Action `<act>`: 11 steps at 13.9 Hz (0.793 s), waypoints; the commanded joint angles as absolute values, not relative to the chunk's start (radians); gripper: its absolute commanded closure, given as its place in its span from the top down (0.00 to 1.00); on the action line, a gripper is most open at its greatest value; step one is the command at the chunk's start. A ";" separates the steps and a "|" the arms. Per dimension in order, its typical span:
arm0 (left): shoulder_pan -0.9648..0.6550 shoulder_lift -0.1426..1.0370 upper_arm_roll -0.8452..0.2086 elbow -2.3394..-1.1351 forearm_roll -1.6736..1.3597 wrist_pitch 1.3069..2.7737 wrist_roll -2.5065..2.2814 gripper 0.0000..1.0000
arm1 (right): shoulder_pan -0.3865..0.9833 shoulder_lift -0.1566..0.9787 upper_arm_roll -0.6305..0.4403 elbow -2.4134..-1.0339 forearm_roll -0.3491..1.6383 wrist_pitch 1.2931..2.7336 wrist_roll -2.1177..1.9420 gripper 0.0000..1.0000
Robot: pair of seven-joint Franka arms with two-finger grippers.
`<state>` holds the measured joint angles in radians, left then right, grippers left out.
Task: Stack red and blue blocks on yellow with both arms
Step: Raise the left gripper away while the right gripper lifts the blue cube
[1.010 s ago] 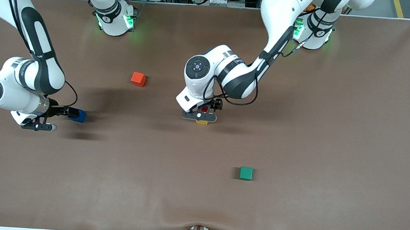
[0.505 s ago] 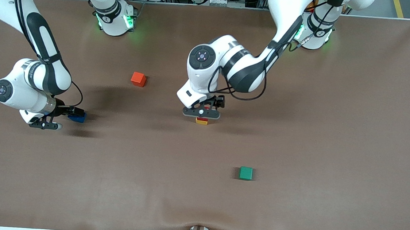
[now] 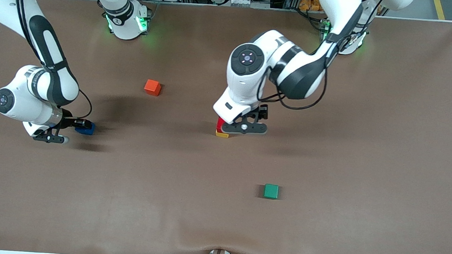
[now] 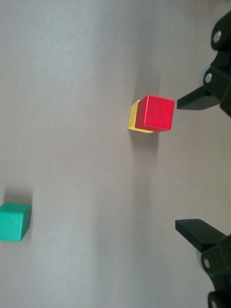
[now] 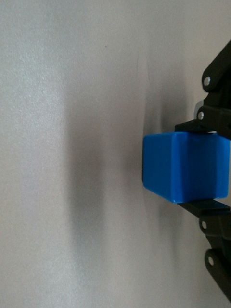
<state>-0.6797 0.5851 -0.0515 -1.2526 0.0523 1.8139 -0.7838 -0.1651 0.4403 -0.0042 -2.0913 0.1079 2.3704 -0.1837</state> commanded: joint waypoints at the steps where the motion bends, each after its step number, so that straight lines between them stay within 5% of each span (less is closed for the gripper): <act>1: -0.649 0.522 -0.051 -1.292 0.052 1.780 -0.781 1.00 | -0.173 0.440 0.003 -2.097 0.141 2.369 -0.183 0.00; 11: -0.538 0.407 -0.055 -1.304 0.051 1.612 -0.690 1.00 | -0.160 0.399 0.005 -1.971 0.137 2.097 -0.198 0.00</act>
